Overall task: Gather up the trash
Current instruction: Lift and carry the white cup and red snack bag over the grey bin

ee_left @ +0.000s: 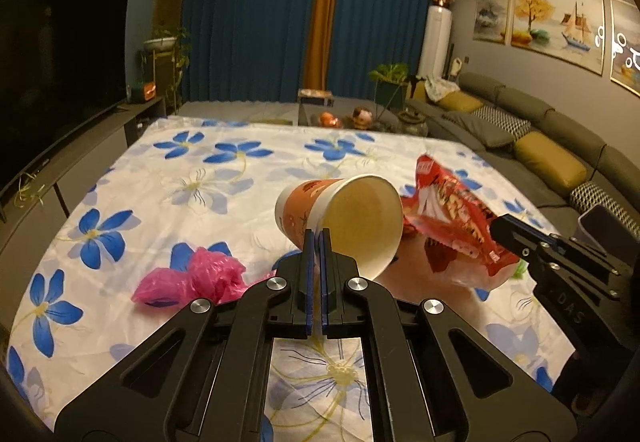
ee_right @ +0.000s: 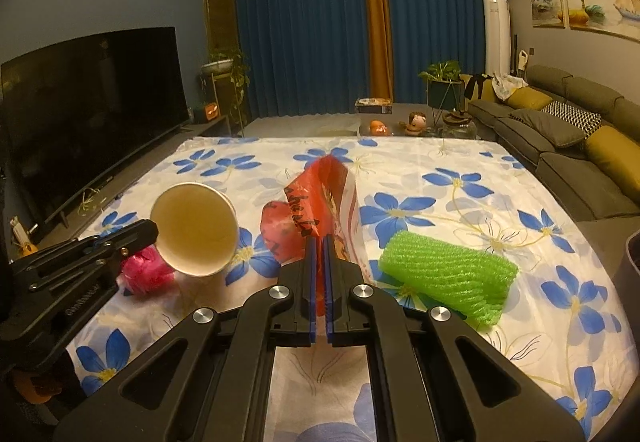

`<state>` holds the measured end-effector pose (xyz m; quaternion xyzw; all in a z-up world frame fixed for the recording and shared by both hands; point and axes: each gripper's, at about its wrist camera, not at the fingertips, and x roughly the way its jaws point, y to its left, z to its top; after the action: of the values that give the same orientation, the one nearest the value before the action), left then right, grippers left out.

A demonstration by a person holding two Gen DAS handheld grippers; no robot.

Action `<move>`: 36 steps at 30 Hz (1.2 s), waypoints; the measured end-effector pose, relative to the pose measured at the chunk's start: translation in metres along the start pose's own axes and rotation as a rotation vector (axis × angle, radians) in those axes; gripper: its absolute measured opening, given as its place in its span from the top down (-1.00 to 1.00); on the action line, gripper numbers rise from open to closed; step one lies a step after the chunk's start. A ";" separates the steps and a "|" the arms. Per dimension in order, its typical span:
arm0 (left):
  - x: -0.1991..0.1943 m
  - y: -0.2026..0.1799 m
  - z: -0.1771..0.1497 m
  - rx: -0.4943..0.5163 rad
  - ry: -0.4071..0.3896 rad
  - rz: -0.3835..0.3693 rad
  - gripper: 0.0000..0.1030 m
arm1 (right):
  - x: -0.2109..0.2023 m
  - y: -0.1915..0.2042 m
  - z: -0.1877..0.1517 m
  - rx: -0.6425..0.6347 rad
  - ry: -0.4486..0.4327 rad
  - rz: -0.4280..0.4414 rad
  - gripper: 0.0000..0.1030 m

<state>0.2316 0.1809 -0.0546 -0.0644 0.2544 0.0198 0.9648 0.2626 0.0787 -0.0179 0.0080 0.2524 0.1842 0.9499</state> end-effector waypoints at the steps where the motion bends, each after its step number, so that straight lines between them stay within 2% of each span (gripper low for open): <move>1: -0.005 -0.001 0.001 -0.002 -0.010 -0.004 0.97 | -0.002 0.000 0.001 -0.002 -0.006 0.000 0.93; 12: -0.052 -0.008 0.007 -0.024 -0.087 -0.012 0.97 | -0.048 -0.001 0.017 -0.020 -0.093 0.002 0.95; 19: -0.072 -0.014 0.005 -0.036 -0.095 -0.025 0.97 | -0.083 -0.009 0.022 -0.018 -0.144 -0.009 0.95; 36: -0.092 -0.074 0.003 0.018 -0.106 -0.106 0.97 | -0.152 -0.056 0.018 0.012 -0.203 -0.098 0.95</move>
<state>0.1579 0.1077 0.0021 -0.0680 0.1994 -0.0304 0.9771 0.1686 -0.0259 0.0637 0.0199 0.1563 0.1341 0.9784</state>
